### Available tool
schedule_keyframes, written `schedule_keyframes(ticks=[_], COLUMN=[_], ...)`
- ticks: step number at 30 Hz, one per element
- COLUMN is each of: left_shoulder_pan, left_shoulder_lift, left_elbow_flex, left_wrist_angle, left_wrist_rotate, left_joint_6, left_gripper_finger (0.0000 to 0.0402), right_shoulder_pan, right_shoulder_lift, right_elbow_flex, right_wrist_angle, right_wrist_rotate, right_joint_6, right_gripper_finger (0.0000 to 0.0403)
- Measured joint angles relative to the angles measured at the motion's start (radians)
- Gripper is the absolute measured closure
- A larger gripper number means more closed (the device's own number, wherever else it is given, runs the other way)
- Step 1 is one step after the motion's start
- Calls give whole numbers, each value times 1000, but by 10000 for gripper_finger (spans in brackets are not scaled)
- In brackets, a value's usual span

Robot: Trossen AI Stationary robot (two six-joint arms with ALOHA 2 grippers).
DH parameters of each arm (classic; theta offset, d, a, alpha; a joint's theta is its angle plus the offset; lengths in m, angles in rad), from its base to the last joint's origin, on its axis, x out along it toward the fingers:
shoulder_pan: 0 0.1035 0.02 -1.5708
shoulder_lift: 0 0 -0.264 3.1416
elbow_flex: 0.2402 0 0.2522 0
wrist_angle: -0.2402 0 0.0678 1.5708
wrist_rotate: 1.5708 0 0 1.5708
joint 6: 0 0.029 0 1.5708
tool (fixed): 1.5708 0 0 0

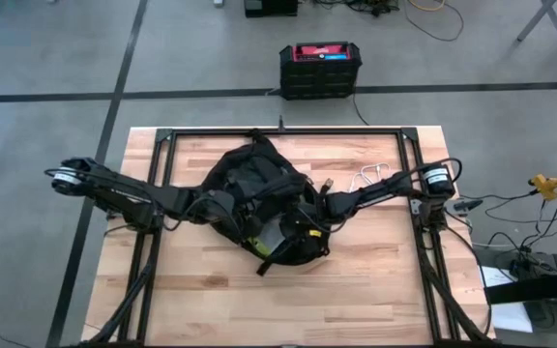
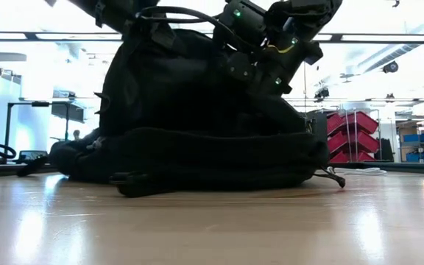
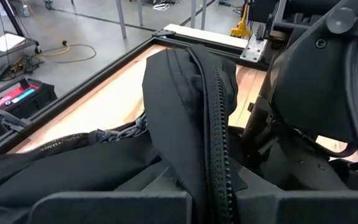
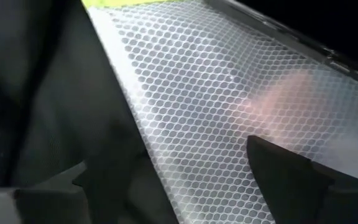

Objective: Unpack backpack
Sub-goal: Remove the zip bag from the black backpack

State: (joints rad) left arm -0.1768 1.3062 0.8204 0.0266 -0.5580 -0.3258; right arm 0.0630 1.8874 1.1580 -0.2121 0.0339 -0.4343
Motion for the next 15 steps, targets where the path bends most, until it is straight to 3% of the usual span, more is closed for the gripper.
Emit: schedule_keyframes(ticks=[5, 9, 12, 15], left_shoulder_pan=[-7, -8, -11, -18], left_shoulder_lift=[16, 35, 53, 67], left_elbow_flex=[0, 0, 0, 0], left_wrist_angle=[3, 16, 22, 25], left_wrist_rotate=[0, 0, -1, -1], left_joint_6=[-9, -22, -34, -60], left_gripper_finger=[402, 402, 402, 402], right_shoulder_pan=[33, 25, 15, 5], right_shoulder_lift=[5, 37, 67, 71], right_elbow_flex=[0, 0, 2, 1], right_wrist_angle=[6, 87, 158, 173], right_wrist_rotate=[122, 139, 168, 190], right_joint_6=[-88, -75, 4, 78], right_gripper_finger=[83, 87, 106, 153])
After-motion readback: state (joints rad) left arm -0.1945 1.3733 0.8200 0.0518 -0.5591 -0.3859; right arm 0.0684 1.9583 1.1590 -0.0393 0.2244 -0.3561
